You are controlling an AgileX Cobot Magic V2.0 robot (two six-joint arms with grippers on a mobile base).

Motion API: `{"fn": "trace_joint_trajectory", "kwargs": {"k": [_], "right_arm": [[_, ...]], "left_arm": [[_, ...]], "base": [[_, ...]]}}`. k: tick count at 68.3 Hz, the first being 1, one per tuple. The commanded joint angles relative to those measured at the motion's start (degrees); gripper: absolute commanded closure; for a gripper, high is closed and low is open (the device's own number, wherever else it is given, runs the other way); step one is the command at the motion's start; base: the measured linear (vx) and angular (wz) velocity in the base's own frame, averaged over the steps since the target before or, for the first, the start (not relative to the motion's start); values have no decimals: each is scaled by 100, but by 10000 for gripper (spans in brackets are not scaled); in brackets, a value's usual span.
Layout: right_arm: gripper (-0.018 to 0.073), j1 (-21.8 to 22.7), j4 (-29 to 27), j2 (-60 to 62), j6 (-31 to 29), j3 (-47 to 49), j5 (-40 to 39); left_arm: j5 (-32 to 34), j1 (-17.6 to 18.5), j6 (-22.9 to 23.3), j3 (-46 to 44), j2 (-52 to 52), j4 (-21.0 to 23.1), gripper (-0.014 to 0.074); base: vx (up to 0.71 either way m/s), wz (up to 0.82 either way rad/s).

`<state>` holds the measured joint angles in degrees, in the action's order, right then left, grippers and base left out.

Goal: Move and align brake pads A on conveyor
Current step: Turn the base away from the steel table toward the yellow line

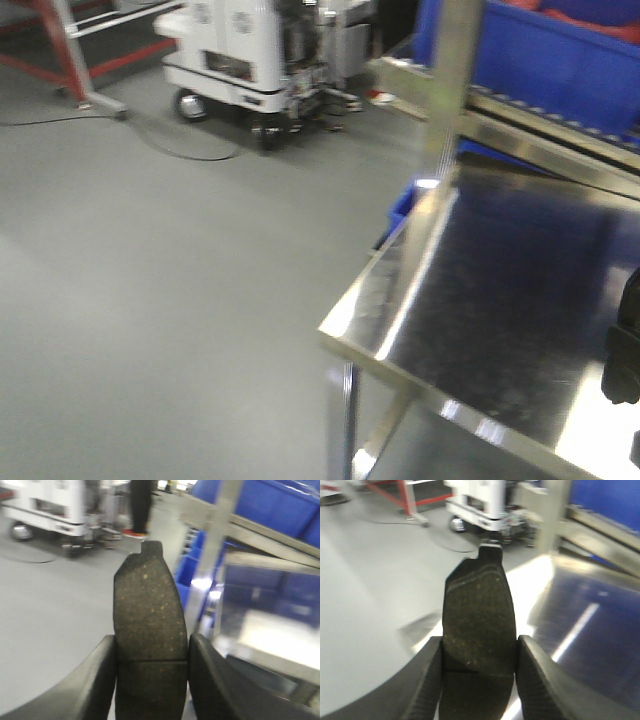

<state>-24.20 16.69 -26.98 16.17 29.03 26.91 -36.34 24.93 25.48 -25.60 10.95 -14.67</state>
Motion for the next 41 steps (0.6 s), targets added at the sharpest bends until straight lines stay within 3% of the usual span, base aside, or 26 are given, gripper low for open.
{"fn": "trace_joint_trajectory", "kwargs": {"k": [1, 41], "right_arm": [[564, 21, 119, -10, -32, 173, -509], [564, 21, 119, -10, -32, 173, -509]], "left_arm": [[530, 19, 26, -157, 70, -66, 603], [530, 19, 26, -157, 70, -66, 603]], "base": [[-23, 86], [-21, 79]]}}
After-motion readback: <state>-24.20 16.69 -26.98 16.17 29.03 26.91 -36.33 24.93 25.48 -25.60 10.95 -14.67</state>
